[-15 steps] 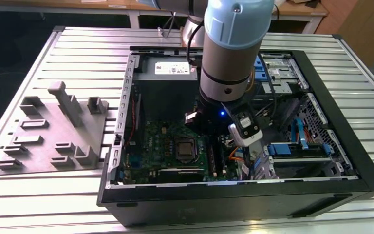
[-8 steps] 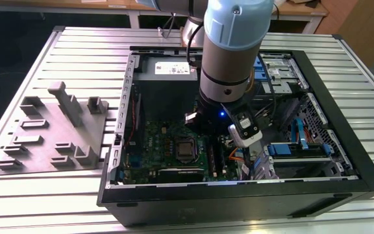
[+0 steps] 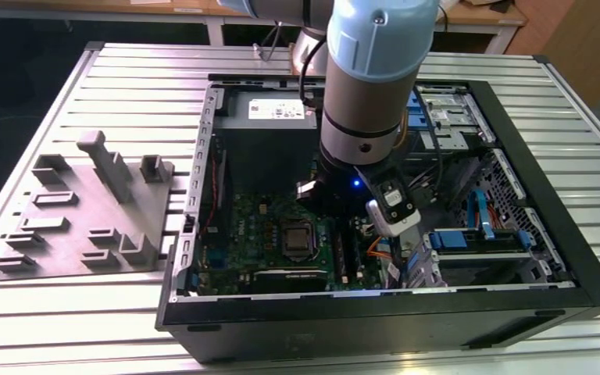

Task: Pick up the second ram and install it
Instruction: 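Insert the second ram into the second slot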

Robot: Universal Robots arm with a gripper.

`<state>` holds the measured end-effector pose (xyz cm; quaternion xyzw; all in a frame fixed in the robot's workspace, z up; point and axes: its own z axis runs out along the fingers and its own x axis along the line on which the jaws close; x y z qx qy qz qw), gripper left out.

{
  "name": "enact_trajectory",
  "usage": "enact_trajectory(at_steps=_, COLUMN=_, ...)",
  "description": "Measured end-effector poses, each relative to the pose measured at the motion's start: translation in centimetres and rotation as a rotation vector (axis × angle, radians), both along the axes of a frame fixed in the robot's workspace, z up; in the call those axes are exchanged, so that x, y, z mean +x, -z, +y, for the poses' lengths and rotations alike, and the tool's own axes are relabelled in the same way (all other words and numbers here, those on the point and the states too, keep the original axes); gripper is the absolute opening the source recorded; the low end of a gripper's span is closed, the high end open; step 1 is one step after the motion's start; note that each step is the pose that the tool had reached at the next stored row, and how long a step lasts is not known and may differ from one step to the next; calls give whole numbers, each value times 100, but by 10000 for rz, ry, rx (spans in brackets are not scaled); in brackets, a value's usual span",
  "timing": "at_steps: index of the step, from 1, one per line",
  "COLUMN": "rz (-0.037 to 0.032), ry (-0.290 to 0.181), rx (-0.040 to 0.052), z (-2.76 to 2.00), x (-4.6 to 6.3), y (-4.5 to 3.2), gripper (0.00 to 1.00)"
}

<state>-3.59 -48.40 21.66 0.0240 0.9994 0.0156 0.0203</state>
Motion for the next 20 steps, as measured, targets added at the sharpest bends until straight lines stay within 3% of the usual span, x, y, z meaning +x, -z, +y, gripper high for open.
enact_trajectory(at_steps=10, rz=-5, ry=1, rx=15, z=2, x=0, y=9, gripper=12)
enact_trajectory(at_steps=11, rz=-2, ry=0, rx=5, z=1, x=0, y=5, gripper=19)
enact_trajectory(at_steps=15, rz=0, ry=0, rx=1, z=0, x=0, y=-1, gripper=19)
enact_trajectory(at_steps=20, rz=0, ry=0, rx=-16, z=0, x=0, y=-126, gripper=19)
